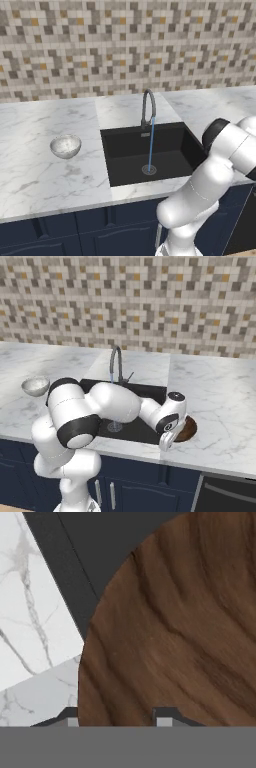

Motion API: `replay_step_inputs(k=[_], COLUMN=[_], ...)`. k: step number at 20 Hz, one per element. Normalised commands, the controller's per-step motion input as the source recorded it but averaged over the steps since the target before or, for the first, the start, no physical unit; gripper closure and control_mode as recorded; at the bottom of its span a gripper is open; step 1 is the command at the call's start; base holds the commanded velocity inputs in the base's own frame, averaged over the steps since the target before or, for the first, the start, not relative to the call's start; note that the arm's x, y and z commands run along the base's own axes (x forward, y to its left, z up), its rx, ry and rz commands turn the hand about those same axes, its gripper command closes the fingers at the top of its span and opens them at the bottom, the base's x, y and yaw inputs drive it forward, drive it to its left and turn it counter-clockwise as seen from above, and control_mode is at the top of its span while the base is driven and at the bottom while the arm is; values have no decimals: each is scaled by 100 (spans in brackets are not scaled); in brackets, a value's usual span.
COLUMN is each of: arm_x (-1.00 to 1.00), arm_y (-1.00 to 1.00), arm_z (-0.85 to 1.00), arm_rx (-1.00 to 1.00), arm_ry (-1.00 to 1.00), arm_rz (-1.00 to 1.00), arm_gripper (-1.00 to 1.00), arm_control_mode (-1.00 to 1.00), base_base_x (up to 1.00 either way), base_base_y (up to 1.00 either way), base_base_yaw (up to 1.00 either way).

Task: Rinse each bowl for a few seconds and place them down in the sink or on the counter.

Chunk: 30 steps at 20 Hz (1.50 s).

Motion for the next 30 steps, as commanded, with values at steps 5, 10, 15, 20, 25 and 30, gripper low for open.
replay_step_inputs(k=[5, 10, 15, 20, 25, 30], arm_x=[-1, -9, -17, -17, -19, -21], arm_y=[-2, 0, 4, 10, 14, 18], arm_z=[11, 24, 37, 45, 47, 46], arm_rx=[0, 0, 0, -3, -4, -4], arm_ry=[0, 0, -1, -1, 0, 0], arm_rz=[0, 0, 4, 8, 8, 8], arm_gripper=[-100, -100, -100, -100, -100, -100], arm_control_mode=[-100, -100, -100, -100, -100, -100], base_base_x=[0, 0, 0, 0, 0, 0], base_base_y=[0, 0, 0, 0, 0, 0], base_base_yaw=[0, 0, 0, 0, 0, 0])
